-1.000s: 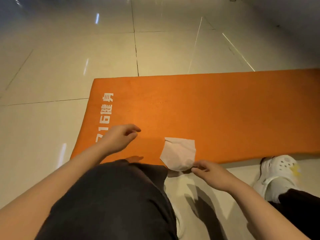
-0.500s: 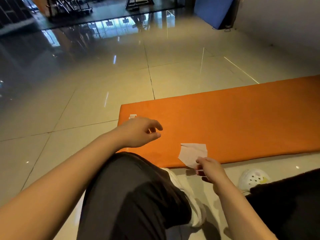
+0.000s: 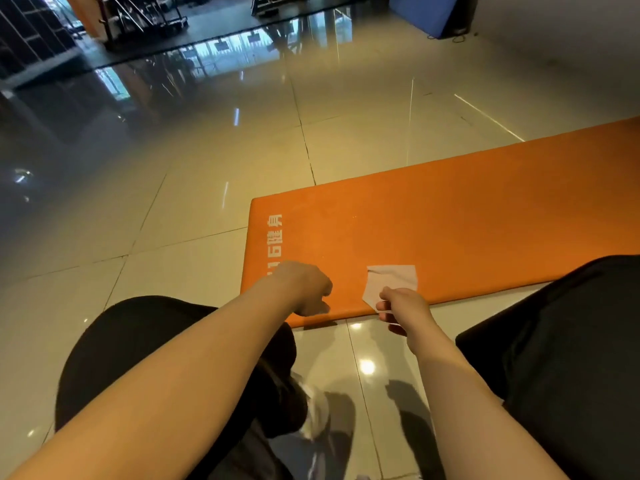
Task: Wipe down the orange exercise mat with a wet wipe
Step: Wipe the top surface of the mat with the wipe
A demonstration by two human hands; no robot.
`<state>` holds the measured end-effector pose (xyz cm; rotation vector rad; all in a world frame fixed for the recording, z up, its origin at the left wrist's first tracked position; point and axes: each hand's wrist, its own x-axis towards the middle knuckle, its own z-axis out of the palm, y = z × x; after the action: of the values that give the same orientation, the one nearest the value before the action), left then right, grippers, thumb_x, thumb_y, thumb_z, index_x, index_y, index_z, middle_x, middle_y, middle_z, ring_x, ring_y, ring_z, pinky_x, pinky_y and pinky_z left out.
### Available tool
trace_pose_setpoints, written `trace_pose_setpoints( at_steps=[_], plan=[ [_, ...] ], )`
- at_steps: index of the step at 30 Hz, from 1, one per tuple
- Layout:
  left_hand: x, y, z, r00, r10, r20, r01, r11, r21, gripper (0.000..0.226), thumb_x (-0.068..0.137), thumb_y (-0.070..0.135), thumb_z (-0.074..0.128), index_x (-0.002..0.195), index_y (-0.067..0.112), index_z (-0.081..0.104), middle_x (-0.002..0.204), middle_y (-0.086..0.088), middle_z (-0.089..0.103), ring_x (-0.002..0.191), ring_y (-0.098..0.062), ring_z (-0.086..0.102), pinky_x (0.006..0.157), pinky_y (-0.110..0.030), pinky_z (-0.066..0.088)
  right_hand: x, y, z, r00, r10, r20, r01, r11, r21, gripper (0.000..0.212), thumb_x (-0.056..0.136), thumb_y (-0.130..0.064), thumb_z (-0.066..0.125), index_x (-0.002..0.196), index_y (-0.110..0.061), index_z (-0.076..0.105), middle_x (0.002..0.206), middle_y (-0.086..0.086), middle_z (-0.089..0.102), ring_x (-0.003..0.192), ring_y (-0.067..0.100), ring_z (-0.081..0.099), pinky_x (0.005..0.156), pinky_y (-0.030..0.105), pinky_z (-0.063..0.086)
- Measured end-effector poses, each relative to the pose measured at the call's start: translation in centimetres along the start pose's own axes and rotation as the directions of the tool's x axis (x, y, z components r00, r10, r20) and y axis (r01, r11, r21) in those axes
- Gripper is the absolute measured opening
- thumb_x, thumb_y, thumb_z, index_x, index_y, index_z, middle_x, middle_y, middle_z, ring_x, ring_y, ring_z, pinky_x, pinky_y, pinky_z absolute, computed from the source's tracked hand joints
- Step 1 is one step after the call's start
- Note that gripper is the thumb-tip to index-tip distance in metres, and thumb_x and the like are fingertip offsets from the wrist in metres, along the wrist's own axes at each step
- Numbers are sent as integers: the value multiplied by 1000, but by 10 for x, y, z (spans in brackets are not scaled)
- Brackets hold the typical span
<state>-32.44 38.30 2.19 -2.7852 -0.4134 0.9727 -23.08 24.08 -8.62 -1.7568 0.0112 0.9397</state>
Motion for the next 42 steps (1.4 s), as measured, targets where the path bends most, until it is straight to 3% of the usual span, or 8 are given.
trace_pose_setpoints(
  at_steps=[6, 9, 13, 18, 25, 31, 38, 42],
  plan=[
    [28, -2, 71, 987, -80, -142, -19, 808, -589, 45, 101, 49, 44, 141, 29, 47, 134, -2, 59, 119, -23, 56, 93, -35, 48, 6, 31, 21, 989, 139, 42, -125, 964, -234, 19, 100, -25, 46, 104, -12, 58, 91, 7, 61, 80, 20, 56, 75, 35, 48],
    [37, -18, 149, 981, -118, 157, 182, 849, -496, 44, 101, 45, 46, 141, 25, 48, 141, -2, 54, 125, -23, 53, 101, -36, 45, 20, 50, 27, 982, 185, 33, -162, 922, -350, 20, 100, -23, 46, 101, -8, 59, 92, 9, 60, 83, 23, 55, 95, 47, 50],
    [53, -37, 193, 914, -97, 393, 279, 855, -437, 41, 101, 41, 47, 138, 22, 51, 139, -2, 55, 122, -20, 55, 100, -33, 45, 44, 63, 44, 960, 279, 32, -248, 897, -367, 20, 102, -27, 46, 106, -10, 56, 105, 11, 63, 90, 22, 58, 85, 38, 51],
    [101, -38, 153, 988, -34, 148, 120, 773, -623, 45, 101, 44, 46, 142, 25, 47, 141, -2, 53, 124, -21, 54, 102, -37, 45, 66, 65, 64, 925, 381, 13, -347, 855, -386, 17, 102, -21, 47, 99, -8, 56, 81, 6, 59, 63, 13, 53, 52, 21, 42],
    [124, -39, 118, 994, 76, 77, -21, 836, -548, 45, 102, 44, 43, 143, 25, 47, 141, -2, 53, 125, -22, 51, 100, -38, 45, 77, 23, 61, 959, 282, 25, -234, 840, -489, 19, 102, -26, 44, 97, -11, 56, 92, 6, 59, 86, 20, 54, 80, 32, 44],
    [139, -61, 90, 997, 77, -5, -68, 841, -537, 43, 103, 42, 42, 142, 24, 48, 138, -4, 56, 122, -24, 54, 97, -35, 47, 100, -33, 46, 995, 93, -43, -103, 888, -449, 23, 102, -28, 43, 94, -10, 55, 95, 13, 59, 86, 26, 54, 73, 32, 36],
    [149, -84, 85, 998, 65, -19, -65, 830, -554, 44, 103, 43, 44, 142, 23, 48, 137, -6, 57, 118, -25, 56, 94, -35, 49, 112, -25, 26, 981, 135, -139, -183, 878, -441, 30, 102, -29, 43, 75, -17, 45, 79, 4, 49, 68, 20, 43, 55, 27, 28],
    [156, -88, 89, 999, -19, 31, 34, 783, -621, 45, 103, 42, 45, 142, 20, 46, 138, -8, 55, 117, -26, 57, 94, -37, 49, 116, -24, 28, 978, 164, -129, -206, 856, -474, 26, 103, -29, 42, 113, -10, 55, 99, 8, 52, 86, 24, 48, 72, 28, 37]
  ],
)
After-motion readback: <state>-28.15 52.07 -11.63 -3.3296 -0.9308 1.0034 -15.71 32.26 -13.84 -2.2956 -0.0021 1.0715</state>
